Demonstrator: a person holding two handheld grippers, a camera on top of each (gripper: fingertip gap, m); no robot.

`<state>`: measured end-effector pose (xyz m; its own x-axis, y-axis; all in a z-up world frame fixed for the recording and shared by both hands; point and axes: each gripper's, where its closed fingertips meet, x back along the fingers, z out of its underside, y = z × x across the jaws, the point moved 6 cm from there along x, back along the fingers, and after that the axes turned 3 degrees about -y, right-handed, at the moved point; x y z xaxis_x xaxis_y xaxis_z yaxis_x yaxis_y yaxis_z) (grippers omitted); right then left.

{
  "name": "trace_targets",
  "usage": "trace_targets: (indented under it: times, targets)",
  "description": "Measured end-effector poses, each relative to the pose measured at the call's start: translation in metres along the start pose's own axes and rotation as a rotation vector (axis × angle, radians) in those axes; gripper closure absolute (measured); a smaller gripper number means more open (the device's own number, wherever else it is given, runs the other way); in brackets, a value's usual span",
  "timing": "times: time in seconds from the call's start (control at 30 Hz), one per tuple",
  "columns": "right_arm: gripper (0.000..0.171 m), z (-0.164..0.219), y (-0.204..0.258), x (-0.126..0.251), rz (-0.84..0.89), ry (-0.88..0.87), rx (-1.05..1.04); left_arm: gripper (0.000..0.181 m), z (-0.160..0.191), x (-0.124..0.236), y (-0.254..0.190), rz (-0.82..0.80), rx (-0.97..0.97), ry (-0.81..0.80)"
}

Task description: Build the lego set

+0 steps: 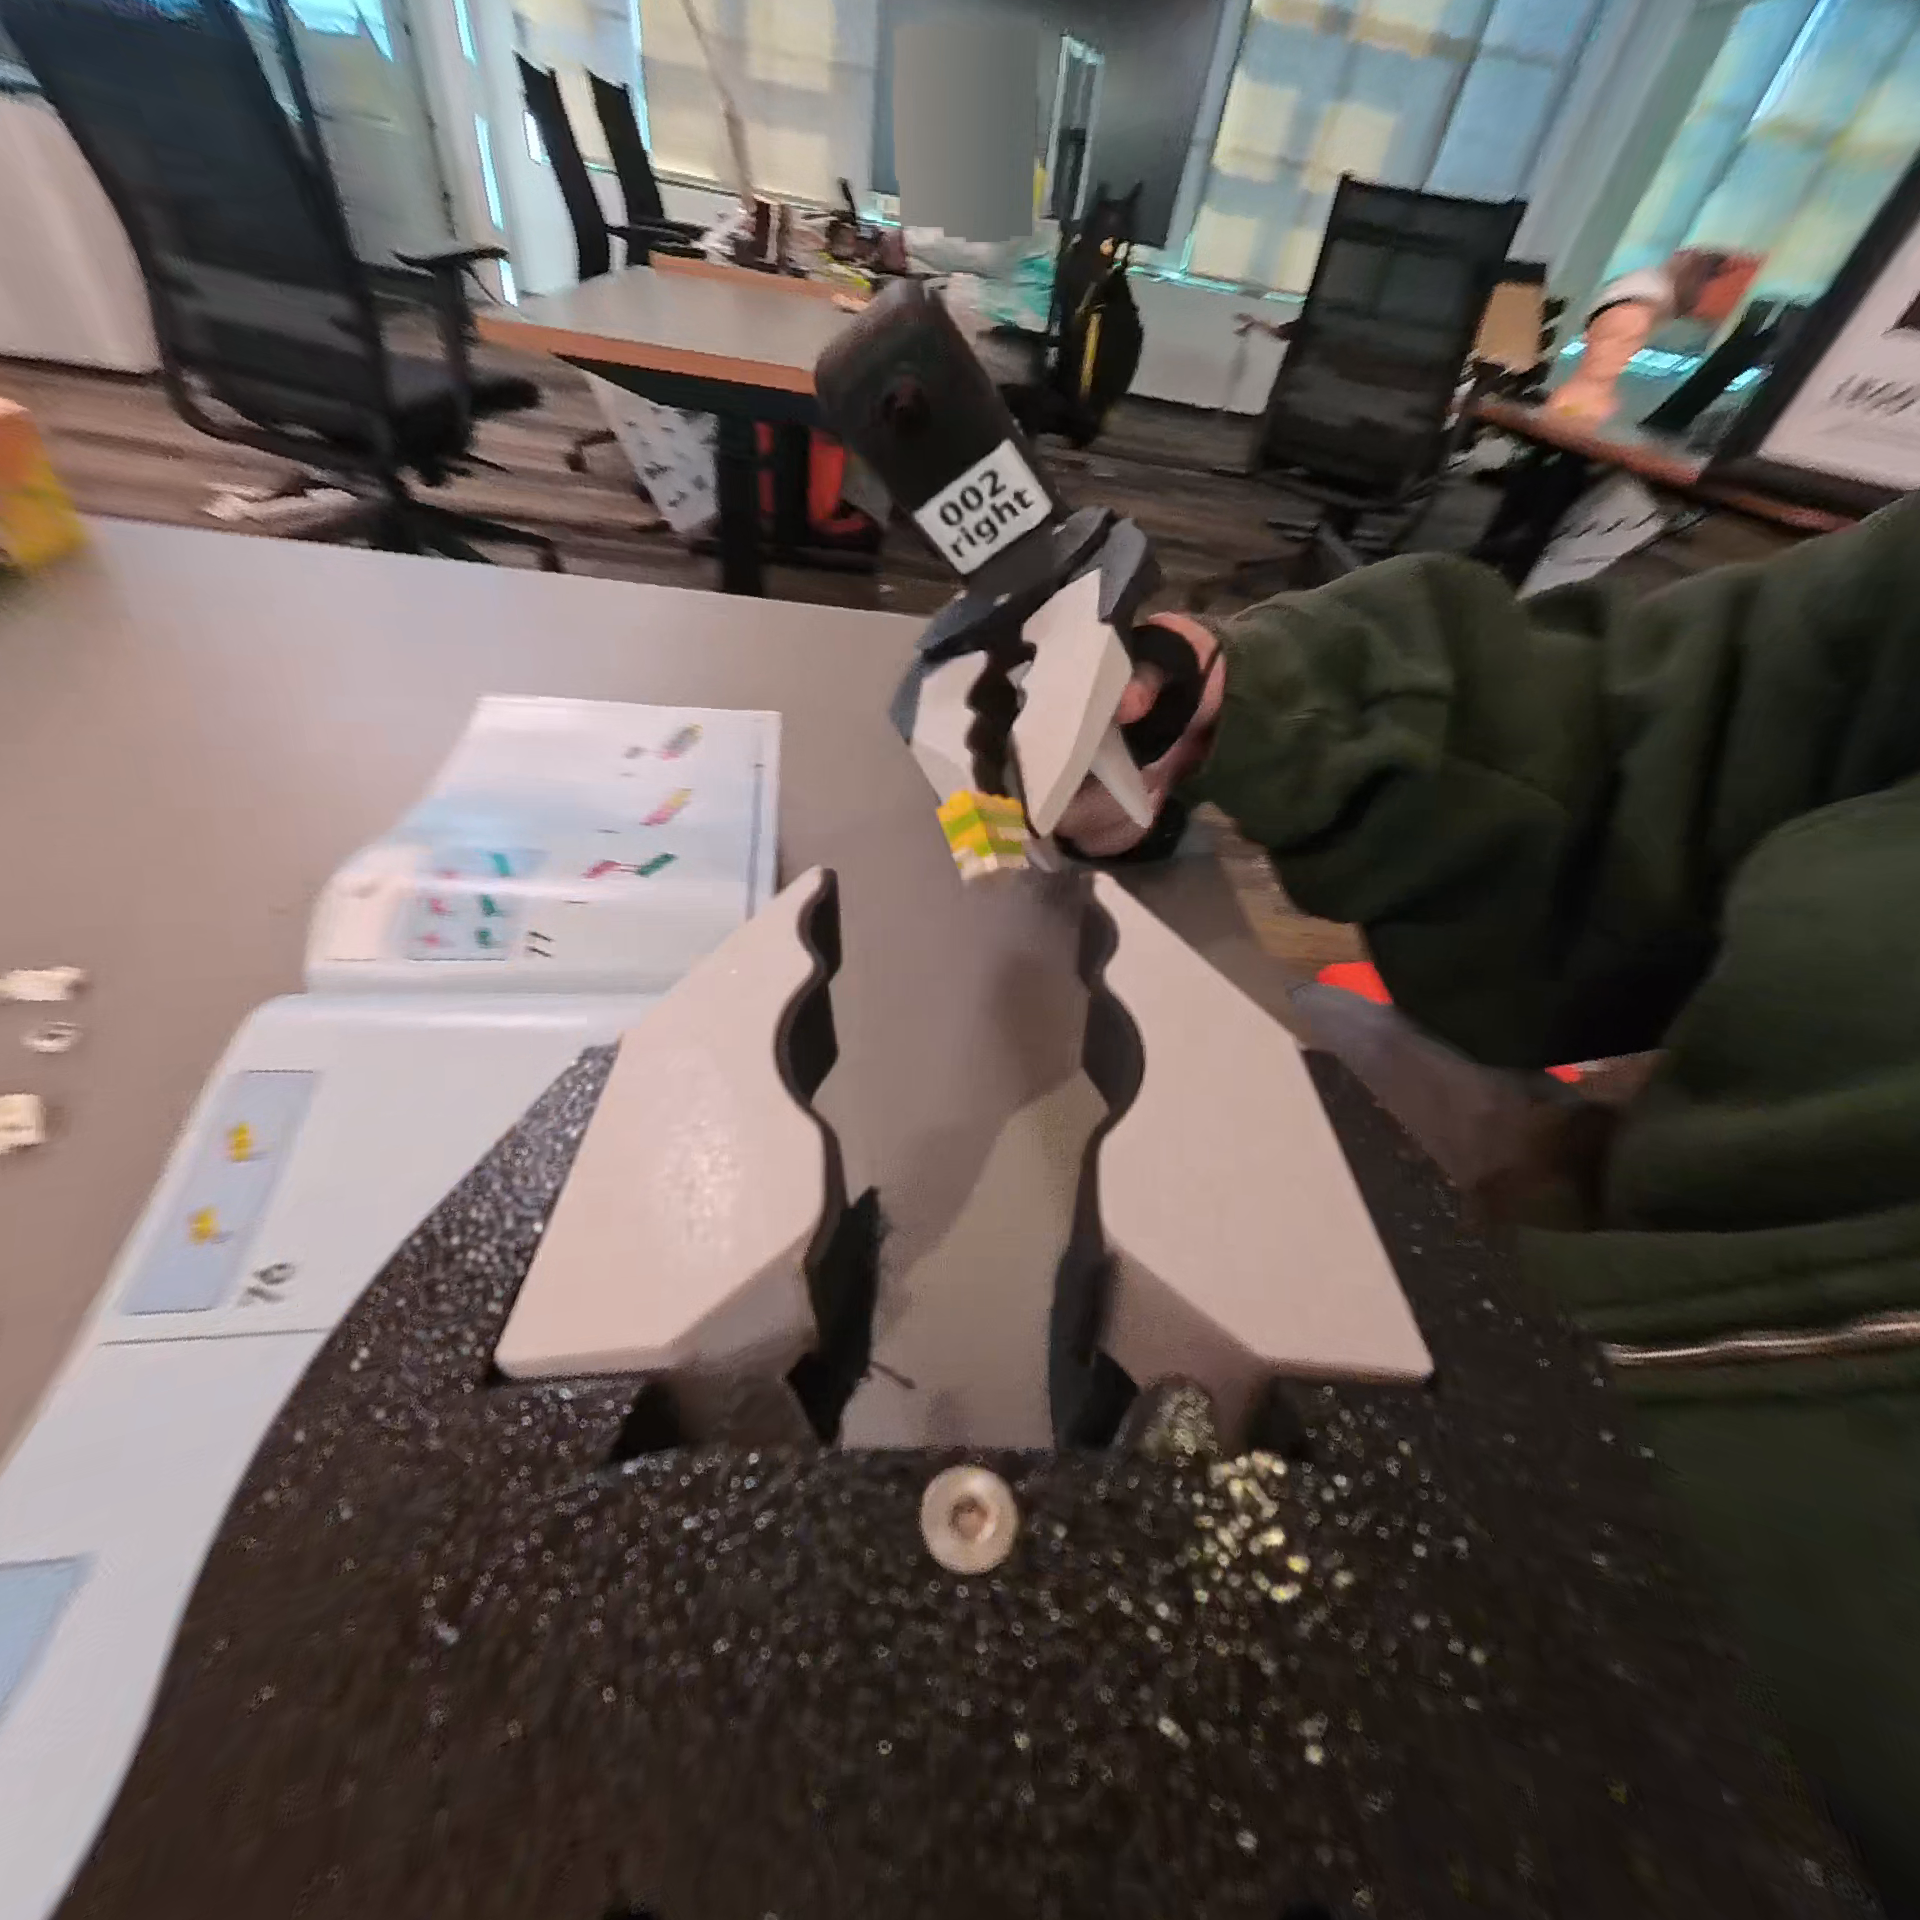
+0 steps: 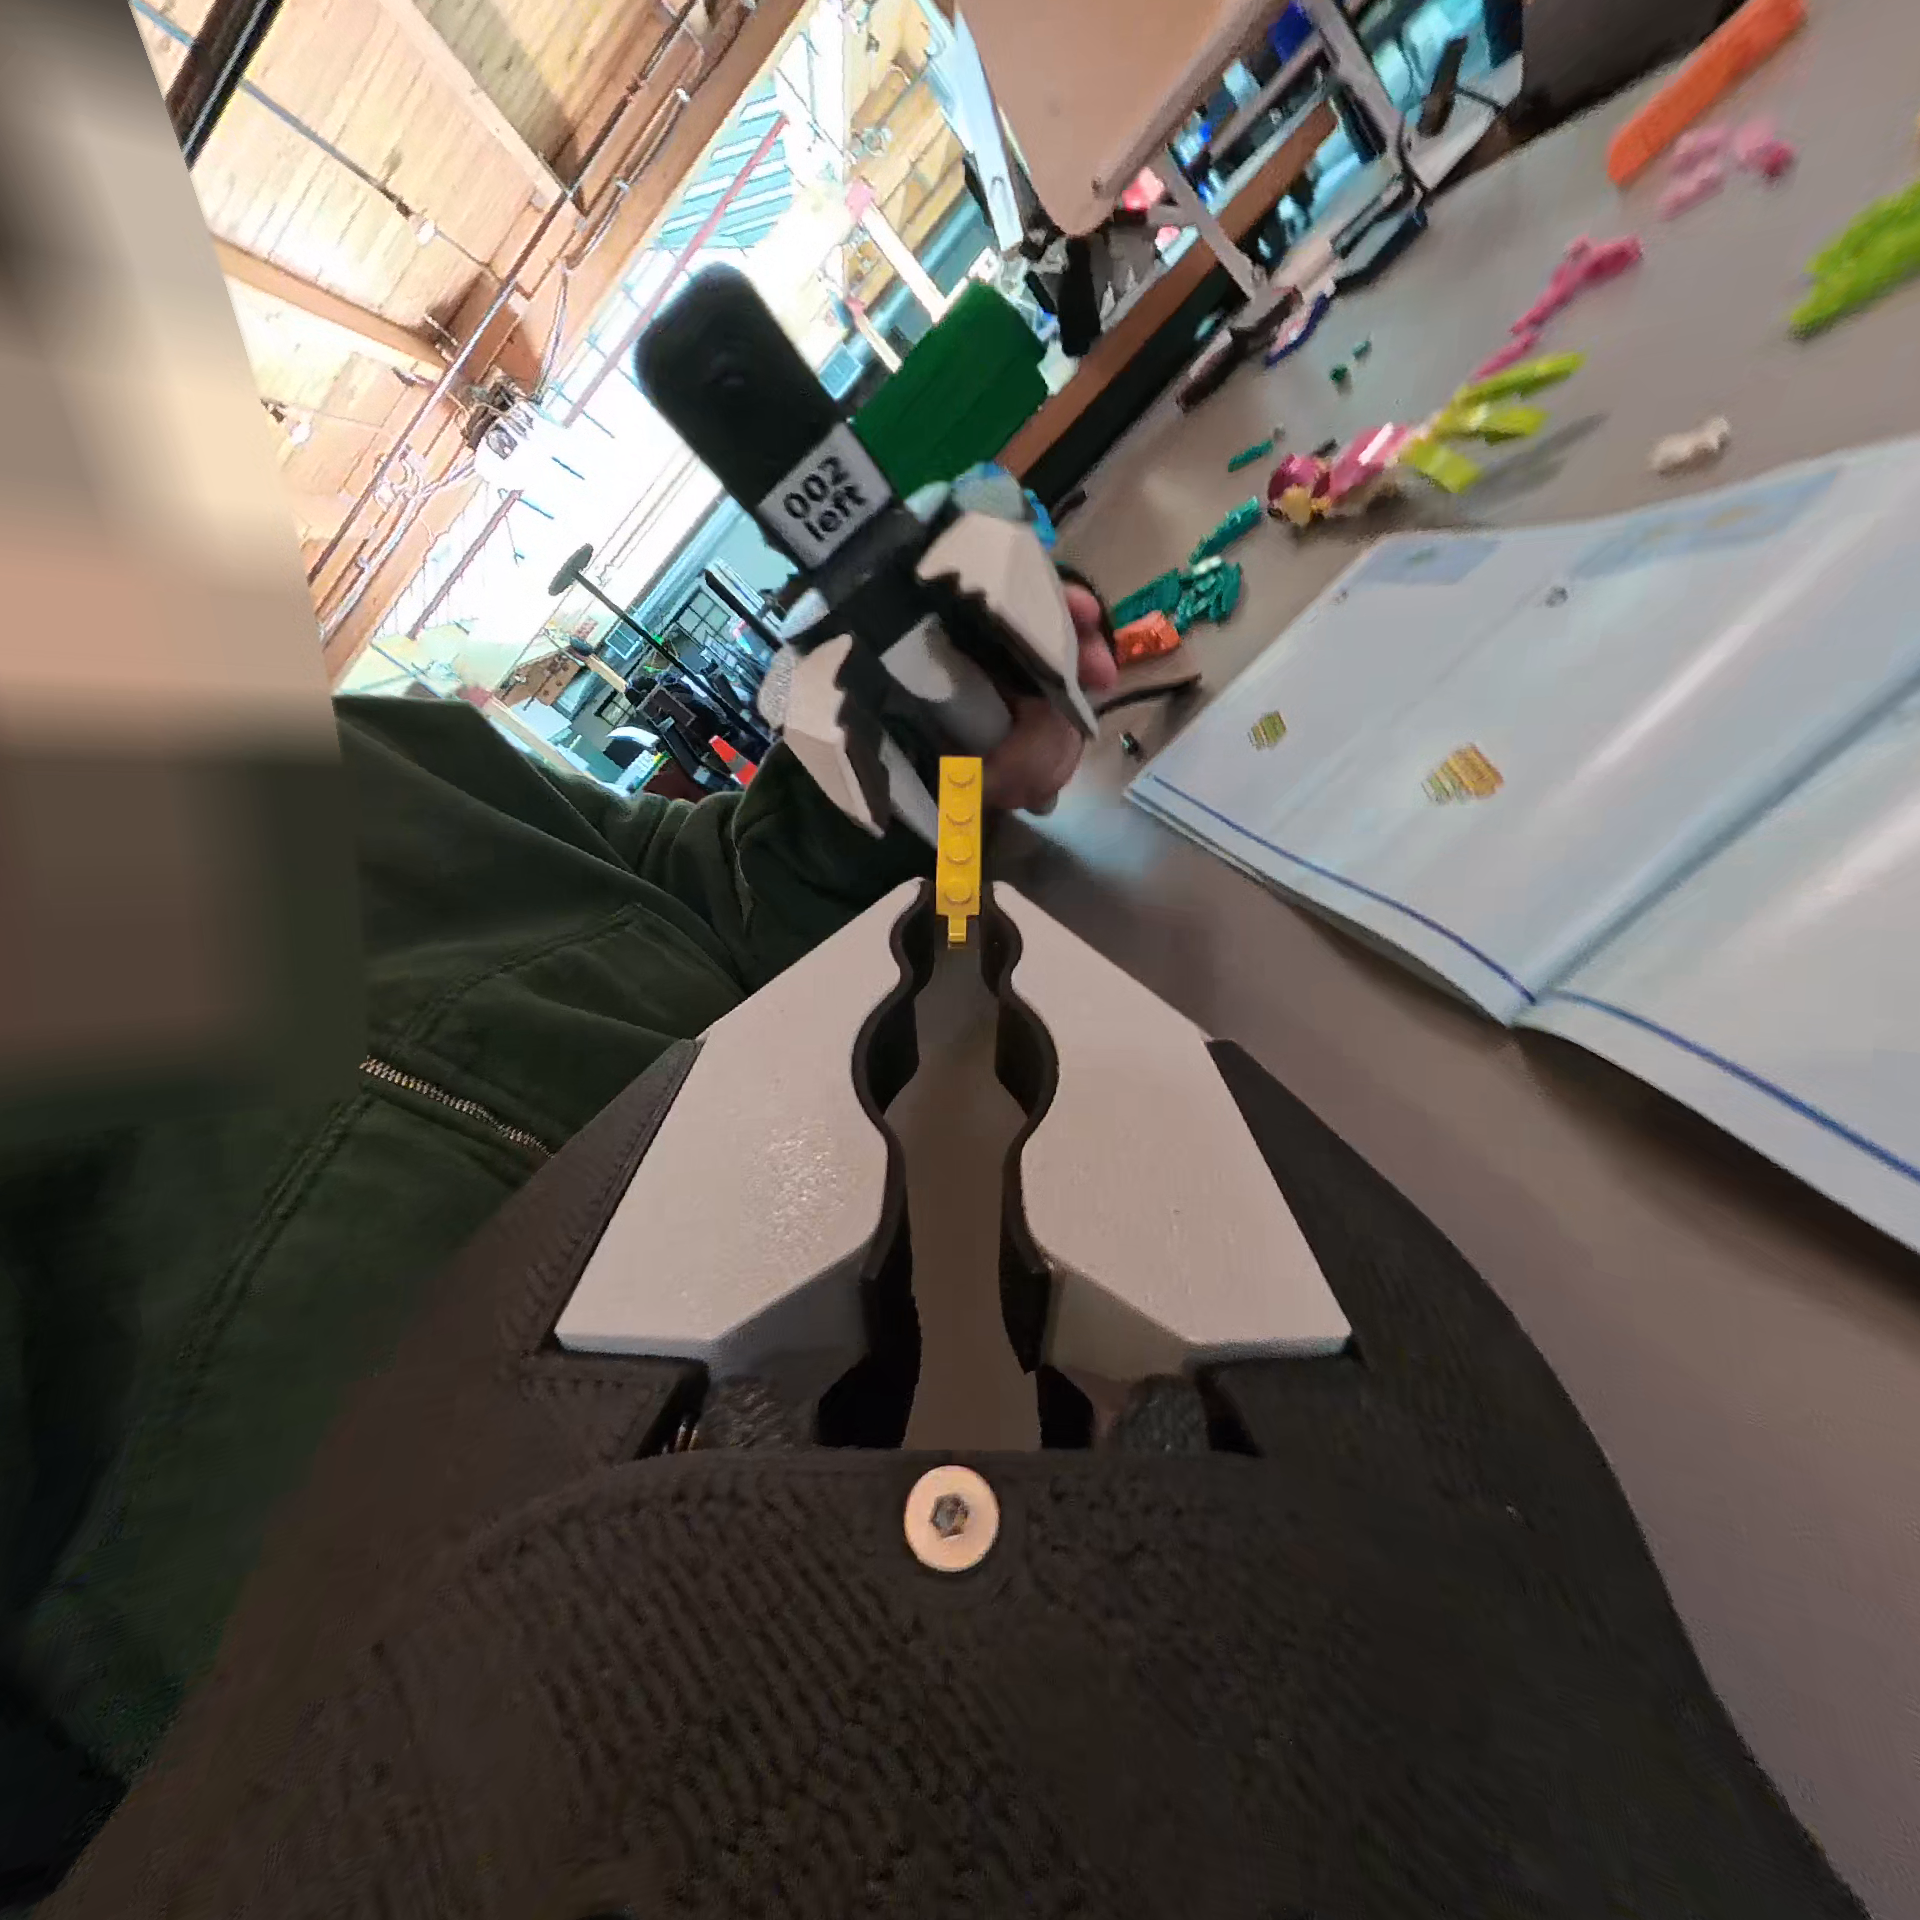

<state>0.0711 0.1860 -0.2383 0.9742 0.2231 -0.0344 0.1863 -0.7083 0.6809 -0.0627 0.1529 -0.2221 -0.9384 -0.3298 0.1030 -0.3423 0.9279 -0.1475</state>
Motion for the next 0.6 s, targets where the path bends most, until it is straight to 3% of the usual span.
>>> trace_targets:
  times: [0.3,0.37,0.43,0.5,0.6]
  targets:
    - [0.165,-0.003,0.015,-0.01,0.03,0.016,0.173,0.156,0.002,-0.006,-0.007,0.183,0.255,-0.059]
    - [0.165,-0.001,0.017,-0.013,0.034,0.033,0.196,0.172,0.002,-0.006,-0.008,0.21,0.277,-0.075]
    - [0.164,-0.003,0.019,-0.015,0.05,0.001,0.227,0.175,0.001,-0.005,-0.007,0.209,0.277,-0.096]
    - [0.137,-0.014,0.017,-0.01,0.112,-0.1,0.28,0.175,-0.003,0.0,-0.002,0.179,0.284,-0.129]
    - [0.134,-0.025,0.008,0.01,0.267,-0.222,0.411,0.176,-0.008,0.009,0.008,0.177,0.392,-0.213]
